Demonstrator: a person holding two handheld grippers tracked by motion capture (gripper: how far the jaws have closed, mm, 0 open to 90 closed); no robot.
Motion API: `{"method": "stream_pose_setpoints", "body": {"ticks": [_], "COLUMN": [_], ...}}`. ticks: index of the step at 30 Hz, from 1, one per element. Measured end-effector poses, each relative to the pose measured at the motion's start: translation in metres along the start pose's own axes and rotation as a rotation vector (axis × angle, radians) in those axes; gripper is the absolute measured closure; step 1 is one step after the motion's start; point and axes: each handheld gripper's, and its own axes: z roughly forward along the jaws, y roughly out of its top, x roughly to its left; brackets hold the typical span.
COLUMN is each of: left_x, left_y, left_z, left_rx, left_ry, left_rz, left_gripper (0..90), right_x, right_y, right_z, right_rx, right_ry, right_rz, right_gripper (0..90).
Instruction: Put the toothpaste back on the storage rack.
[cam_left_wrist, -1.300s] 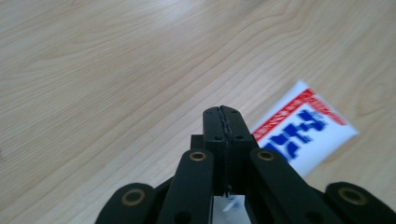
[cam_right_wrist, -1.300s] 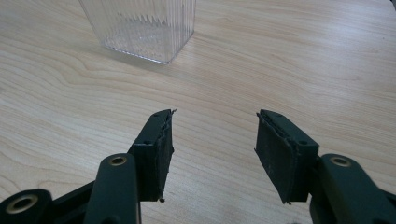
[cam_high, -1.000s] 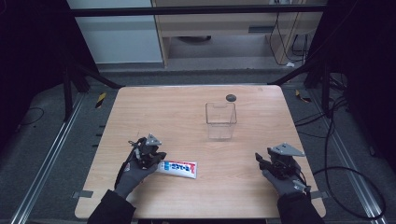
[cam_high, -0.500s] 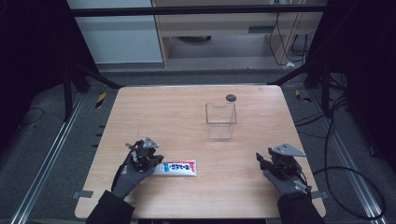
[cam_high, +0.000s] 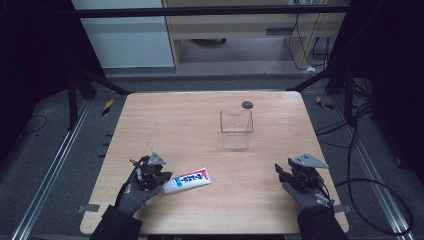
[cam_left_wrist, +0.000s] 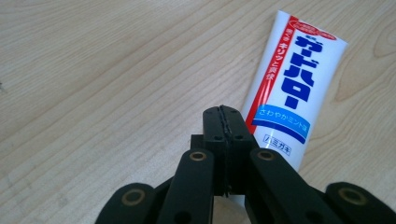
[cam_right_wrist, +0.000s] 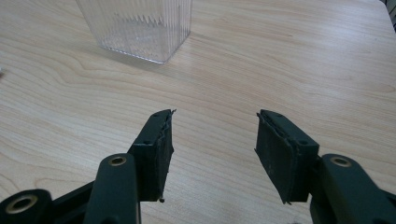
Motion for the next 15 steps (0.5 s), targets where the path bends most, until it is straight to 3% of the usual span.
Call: {"method": "stream_pose_setpoints", "body": {"ticks": [15], "left_x": [-0.015], "left_y": [-0.004], "left_z": [0.000], "left_rx": [0.027], "left_ry": [-0.022], "left_rz": [0.024], "left_gripper": [89.3], "right_x": [-0.002], "right_y": [-0.001], "right_z": [-0.001], "right_rx": [0.000], "right_ry": [-0.003], "right_rz": [0.005], "right_gripper": [45.6]}}
